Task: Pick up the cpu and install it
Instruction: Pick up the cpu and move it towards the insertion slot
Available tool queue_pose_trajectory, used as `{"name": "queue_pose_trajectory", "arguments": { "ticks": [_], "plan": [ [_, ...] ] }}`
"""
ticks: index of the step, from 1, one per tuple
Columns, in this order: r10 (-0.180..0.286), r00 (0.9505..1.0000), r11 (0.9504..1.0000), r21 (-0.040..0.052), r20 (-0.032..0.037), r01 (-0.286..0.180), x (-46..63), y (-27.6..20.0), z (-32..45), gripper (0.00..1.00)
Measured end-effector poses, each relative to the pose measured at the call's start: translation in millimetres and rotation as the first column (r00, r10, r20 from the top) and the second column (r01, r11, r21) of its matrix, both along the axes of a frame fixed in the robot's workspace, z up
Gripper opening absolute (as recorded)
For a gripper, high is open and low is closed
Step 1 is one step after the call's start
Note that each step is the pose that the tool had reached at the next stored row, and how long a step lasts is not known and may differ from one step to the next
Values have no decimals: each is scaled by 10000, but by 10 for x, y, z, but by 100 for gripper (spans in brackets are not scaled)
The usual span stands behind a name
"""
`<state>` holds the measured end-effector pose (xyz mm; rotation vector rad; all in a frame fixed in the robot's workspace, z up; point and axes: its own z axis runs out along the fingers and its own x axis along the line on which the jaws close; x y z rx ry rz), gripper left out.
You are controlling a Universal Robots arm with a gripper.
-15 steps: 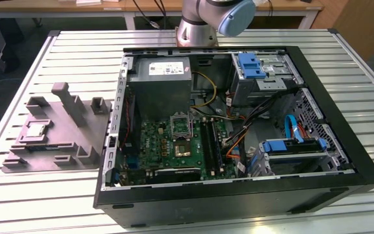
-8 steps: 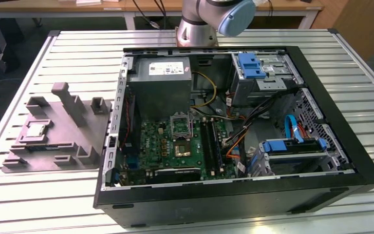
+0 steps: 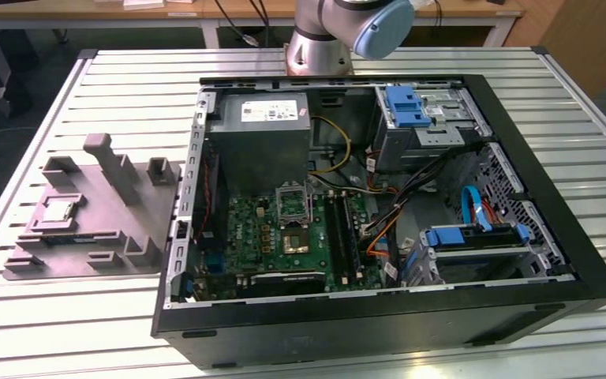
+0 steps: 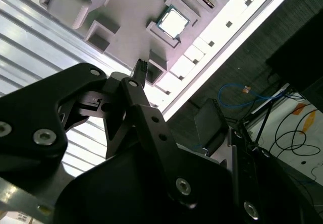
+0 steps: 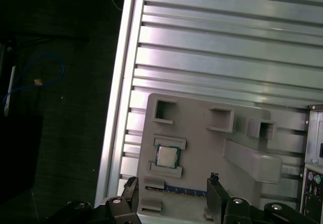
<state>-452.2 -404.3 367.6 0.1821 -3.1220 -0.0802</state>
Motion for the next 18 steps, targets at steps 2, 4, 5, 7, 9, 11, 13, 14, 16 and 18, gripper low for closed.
{"name": "queue_pose_trajectory", "arguments": {
  "ticks": [2, 4, 5, 7, 9, 11, 13, 14, 16, 18],
  "plan": [
    [0, 10000, 10000, -4, -2, 0, 0, 0, -10, 65],
    [0, 10000, 10000, -11, -3, 0, 0, 0, -23, 65],
    [0, 10000, 10000, -12, -3, 0, 0, 0, -29, 65],
    [0, 10000, 10000, -14, -2, 0, 0, 0, -45, 65],
    [0, 10000, 10000, -15, -2, 0, 0, 0, -61, 65],
    [0, 10000, 10000, -15, -3, 0, -1, 0, -79, 65],
    [0, 10000, 10000, -16, -3, 0, -1, 0, -97, 65],
    [0, 10000, 10000, -16, -2, 0, 0, 0, -107, 65],
    [0, 10000, 10000, -16, -3, 0, 0, 0, -125, 65],
    [0, 10000, 10000, -17, -2, 0, 0, 0, -145, 65]
  ]
}}
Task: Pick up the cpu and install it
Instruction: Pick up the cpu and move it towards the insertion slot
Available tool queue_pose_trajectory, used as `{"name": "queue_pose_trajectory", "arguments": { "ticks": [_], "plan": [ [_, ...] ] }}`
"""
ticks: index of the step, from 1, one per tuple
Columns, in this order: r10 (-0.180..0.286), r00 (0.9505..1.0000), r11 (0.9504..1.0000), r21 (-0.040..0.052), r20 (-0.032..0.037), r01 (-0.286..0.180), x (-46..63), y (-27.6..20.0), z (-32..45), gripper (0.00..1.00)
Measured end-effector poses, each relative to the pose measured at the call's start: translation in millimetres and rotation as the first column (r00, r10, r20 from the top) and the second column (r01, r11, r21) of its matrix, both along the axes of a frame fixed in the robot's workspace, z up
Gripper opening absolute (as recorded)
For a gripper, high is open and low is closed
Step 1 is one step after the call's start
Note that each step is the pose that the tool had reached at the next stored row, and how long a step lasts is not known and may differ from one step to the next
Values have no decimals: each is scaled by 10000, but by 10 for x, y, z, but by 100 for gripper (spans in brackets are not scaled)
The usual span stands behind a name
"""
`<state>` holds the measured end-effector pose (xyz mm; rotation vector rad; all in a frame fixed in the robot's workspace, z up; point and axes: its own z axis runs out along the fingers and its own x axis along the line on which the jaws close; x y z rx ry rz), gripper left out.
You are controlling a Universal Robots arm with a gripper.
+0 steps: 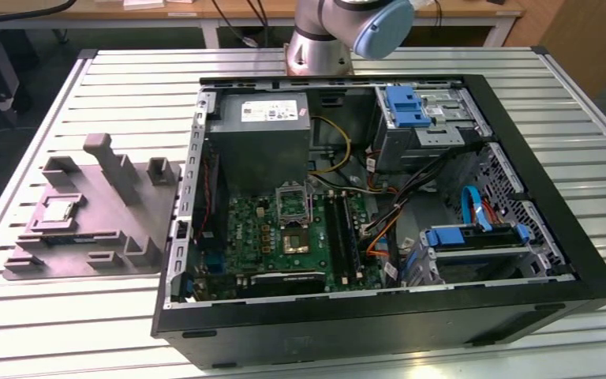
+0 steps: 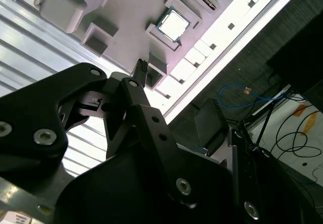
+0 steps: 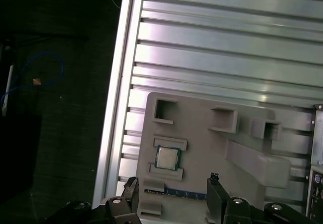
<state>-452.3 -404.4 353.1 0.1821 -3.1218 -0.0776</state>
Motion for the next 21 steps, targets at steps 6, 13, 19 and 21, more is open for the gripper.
{"name": "queue_pose_trajectory", "arguments": {
  "ticks": [6, 13, 19, 21],
  "plan": [
    [0, 10000, 10000, -2, 0, 0, 0, 0, -53, 65],
    [0, 10000, 10000, -3, -1, 0, 0, 0, -129, 65],
    [0, 10000, 10000, -3, -1, 0, 0, 0, -202, 65],
    [0, 10000, 10000, -3, -1, 0, 0, 0, -228, 65]
  ]
}}
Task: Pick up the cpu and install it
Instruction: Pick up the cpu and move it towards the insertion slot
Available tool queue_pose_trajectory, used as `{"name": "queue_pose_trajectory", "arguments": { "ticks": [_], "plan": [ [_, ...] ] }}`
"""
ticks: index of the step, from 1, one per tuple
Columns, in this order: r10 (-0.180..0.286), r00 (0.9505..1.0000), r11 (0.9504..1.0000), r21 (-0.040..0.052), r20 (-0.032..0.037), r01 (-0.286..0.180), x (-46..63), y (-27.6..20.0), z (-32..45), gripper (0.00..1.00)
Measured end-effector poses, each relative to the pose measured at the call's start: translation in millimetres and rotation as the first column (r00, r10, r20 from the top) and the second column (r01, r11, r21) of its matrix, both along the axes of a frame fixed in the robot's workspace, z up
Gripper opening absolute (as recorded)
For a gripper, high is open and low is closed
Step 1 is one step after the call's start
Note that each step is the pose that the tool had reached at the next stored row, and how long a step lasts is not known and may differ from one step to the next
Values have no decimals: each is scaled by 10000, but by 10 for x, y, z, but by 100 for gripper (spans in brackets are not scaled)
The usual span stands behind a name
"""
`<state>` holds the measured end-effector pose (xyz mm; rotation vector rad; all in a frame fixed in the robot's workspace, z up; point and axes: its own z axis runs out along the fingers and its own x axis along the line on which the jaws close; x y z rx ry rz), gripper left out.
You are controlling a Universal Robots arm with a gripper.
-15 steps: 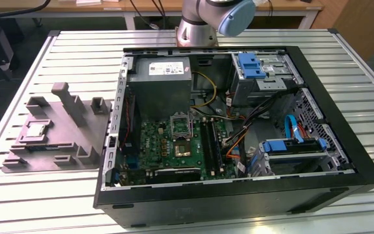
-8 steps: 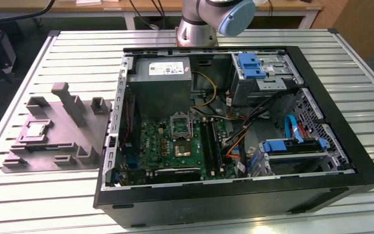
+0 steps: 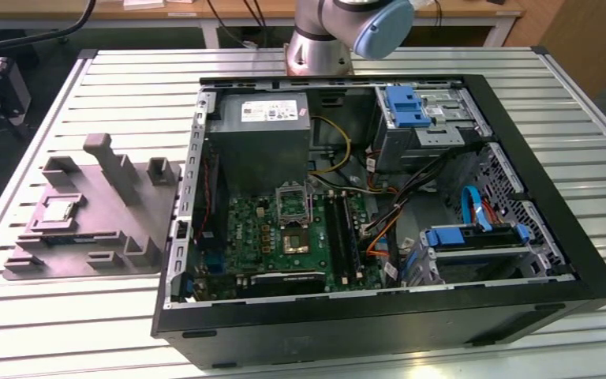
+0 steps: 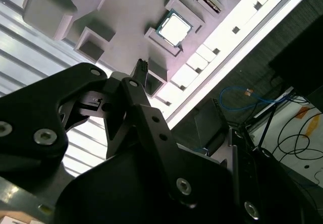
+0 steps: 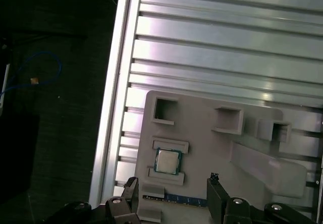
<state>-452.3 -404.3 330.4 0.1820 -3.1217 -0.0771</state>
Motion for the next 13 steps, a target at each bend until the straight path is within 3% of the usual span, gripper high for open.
{"name": "queue_pose_trajectory", "arguments": {
  "ticks": [13],
  "plan": [
    [0, 10000, 10000, -2, -2, 0, 0, -18, -125, 65]
  ]
}}
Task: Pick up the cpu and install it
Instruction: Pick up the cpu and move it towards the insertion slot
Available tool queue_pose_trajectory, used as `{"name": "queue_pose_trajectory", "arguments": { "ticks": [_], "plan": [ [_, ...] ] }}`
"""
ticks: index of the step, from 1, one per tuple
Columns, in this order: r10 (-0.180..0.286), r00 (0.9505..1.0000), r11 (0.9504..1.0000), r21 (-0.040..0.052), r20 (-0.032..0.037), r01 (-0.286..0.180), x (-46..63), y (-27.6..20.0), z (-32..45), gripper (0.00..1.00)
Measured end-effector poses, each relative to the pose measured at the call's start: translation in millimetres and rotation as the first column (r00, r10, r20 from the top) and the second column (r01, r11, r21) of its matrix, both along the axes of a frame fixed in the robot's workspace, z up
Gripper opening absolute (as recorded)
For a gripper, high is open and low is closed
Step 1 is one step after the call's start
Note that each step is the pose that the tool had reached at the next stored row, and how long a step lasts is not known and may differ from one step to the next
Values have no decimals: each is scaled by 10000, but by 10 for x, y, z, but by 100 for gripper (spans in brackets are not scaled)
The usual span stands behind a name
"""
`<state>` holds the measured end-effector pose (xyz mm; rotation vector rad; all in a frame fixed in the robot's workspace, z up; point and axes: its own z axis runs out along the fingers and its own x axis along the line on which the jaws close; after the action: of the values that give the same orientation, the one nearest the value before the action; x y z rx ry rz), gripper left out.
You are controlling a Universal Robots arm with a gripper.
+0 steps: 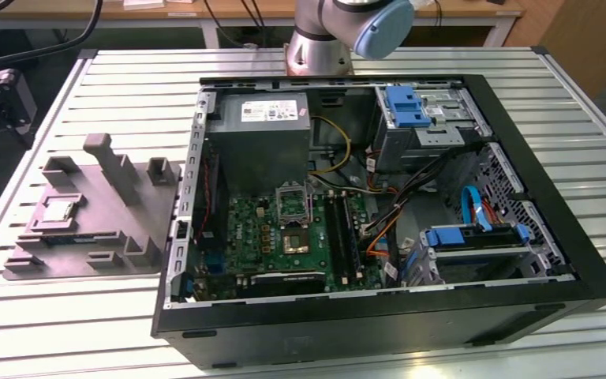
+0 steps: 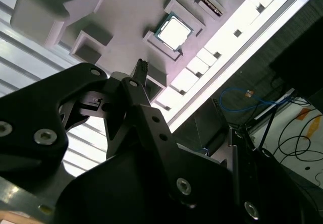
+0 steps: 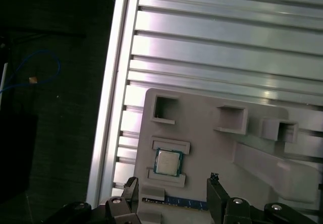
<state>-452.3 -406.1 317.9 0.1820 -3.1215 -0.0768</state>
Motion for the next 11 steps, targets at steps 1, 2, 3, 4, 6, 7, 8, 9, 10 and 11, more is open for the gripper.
{"name": "queue_pose_trajectory", "arguments": {
  "ticks": [1, 2, 3, 4, 6, 7, 8, 9, 10, 11],
  "plan": [
    [0, 10000, 10000, 0, 2, 0, 0, 0, -7, 65],
    [0, 10000, 10000, 1, 3, 0, 0, 0, -14, 65],
    [0, 10000, 10000, 1, 2, 0, 0, 0, -14, 65],
    [0, 10000, 10000, 1, 2, 0, 0, 0, -16, 65],
    [0, 10000, 10000, 2, 4, 0, 0, 0, -23, 65],
    [0, 10000, 10000, 2, 4, 0, 0, 0, -27, 65],
    [0, 10000, 10000, 1, 2, 0, 0, 0, -31, 65],
    [0, 10000, 10000, 1, 2, 0, 0, 0, -36, 65],
    [0, 10000, 10000, 1, 3, 0, 0, 0, -41, 65],
    [0, 10000, 10000, 1, 2, 0, 0, 0, -45, 65]
  ]
}}
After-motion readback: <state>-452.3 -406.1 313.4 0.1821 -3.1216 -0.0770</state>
